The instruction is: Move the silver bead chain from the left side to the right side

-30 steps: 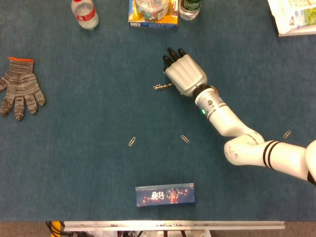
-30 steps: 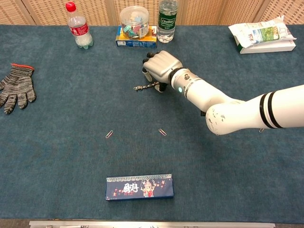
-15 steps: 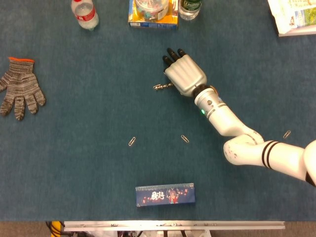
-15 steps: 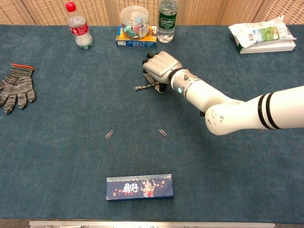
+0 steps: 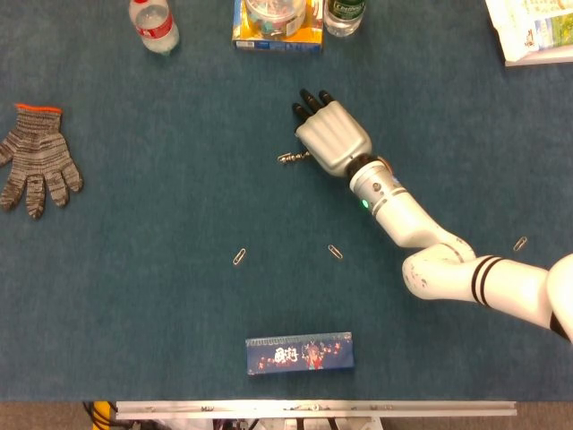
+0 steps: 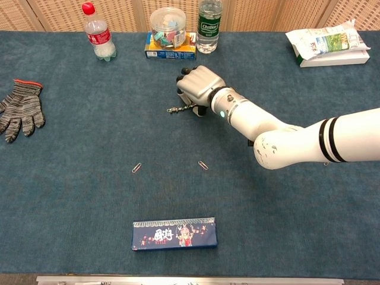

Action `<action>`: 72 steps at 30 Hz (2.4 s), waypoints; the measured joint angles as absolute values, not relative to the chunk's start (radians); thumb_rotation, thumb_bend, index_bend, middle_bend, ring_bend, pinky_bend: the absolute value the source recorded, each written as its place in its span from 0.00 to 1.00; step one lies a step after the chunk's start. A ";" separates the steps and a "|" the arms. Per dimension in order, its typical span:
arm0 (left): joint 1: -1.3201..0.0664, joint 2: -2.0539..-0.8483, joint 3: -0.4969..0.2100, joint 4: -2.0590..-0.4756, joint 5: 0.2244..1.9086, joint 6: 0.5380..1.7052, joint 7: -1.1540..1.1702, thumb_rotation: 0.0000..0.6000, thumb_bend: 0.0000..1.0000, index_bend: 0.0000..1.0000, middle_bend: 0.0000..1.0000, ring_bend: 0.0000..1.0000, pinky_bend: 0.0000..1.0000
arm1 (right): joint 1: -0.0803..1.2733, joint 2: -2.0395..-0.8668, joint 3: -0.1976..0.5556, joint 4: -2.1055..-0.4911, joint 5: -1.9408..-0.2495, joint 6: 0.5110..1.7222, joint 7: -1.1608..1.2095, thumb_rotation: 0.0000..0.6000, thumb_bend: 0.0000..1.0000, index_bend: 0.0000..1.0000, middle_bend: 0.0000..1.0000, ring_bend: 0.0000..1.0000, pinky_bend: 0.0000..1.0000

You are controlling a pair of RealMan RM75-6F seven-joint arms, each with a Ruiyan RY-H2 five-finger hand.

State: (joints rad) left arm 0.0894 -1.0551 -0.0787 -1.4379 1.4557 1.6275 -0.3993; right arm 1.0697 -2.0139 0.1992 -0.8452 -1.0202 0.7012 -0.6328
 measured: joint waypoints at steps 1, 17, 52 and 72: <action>0.089 -1.055 -0.079 -1.438 1.456 1.627 -0.399 1.00 0.22 0.47 0.14 0.01 0.00 | 1.069 -2.014 0.200 -0.846 -1.022 0.702 -0.631 1.00 0.30 0.56 0.18 0.06 0.18; 0.088 -1.057 -0.079 -1.443 1.455 1.626 -0.384 1.00 0.22 0.47 0.14 0.01 0.00 | 1.037 -1.946 0.203 -0.955 -1.056 0.763 -0.619 1.00 0.30 0.57 0.18 0.06 0.18; 0.065 -1.085 -0.072 -1.461 1.448 1.587 -0.279 1.00 0.22 0.47 0.14 0.01 0.00 | 0.846 -1.608 0.095 -1.458 -1.160 0.965 -0.610 1.00 0.30 0.57 0.18 0.06 0.18; 0.062 -1.103 -0.080 -1.466 1.429 1.586 -0.228 1.00 0.22 0.47 0.14 0.01 0.00 | 0.705 -1.476 -0.029 -1.599 -1.359 1.070 -0.475 1.00 0.30 0.57 0.18 0.06 0.18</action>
State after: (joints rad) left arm 0.0619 -1.1027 -0.0799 -1.4660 1.4292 1.5865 -0.2284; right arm 0.7048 -1.4764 -0.0293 -1.5985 -1.3590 1.0701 -0.4748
